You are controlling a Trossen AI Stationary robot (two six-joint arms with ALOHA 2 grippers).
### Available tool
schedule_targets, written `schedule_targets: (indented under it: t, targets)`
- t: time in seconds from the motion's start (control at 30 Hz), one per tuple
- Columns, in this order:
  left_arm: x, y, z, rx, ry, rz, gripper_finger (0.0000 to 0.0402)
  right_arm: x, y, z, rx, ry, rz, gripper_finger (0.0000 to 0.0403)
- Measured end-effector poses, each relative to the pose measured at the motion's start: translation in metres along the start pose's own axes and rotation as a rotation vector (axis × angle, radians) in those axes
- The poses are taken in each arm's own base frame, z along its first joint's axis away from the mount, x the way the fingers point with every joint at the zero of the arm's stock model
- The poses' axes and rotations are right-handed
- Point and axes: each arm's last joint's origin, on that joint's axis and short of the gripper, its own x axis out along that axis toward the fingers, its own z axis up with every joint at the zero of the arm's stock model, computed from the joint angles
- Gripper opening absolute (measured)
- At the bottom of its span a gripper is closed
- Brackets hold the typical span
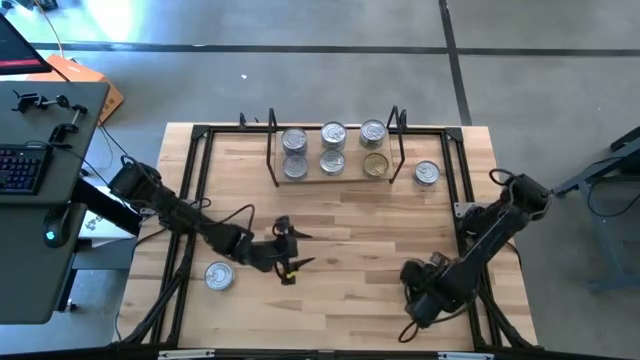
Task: Stack canned seafood by type on shelf
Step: Stack the light blue tuna can on top of the light blue tuna can on the shelf
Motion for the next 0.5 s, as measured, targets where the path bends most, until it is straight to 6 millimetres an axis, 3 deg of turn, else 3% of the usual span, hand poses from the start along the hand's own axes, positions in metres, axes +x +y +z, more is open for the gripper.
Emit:
schedule_targets:
  t: [0.1, 0.2, 0.37, 0.5]
  targets:
    - [0.0, 0.0, -0.004, -0.018, 0.036, -0.01, 0.0275, 0.016, -0.008, -0.005, 0.038, -0.005, -0.042, 0.0156]
    - [0.0, 0.0, -0.005, -0.016, 0.045, -0.012, 0.0275, 0.025, -0.012, 0.005, 0.073, -0.065, -0.034, 0.0129]
    - [0.0, 0.0, -0.004, 0.018, 0.034, -0.014, 0.0275, 0.034, -0.015, 0.039, 0.057, -0.104, 0.025, 0.0092]
    - [0.001, 0.002, -0.003, 0.021, 0.033, -0.008, 0.0275, 0.037, -0.012, 0.08, 0.01, -0.25, 0.125, 0.0068]
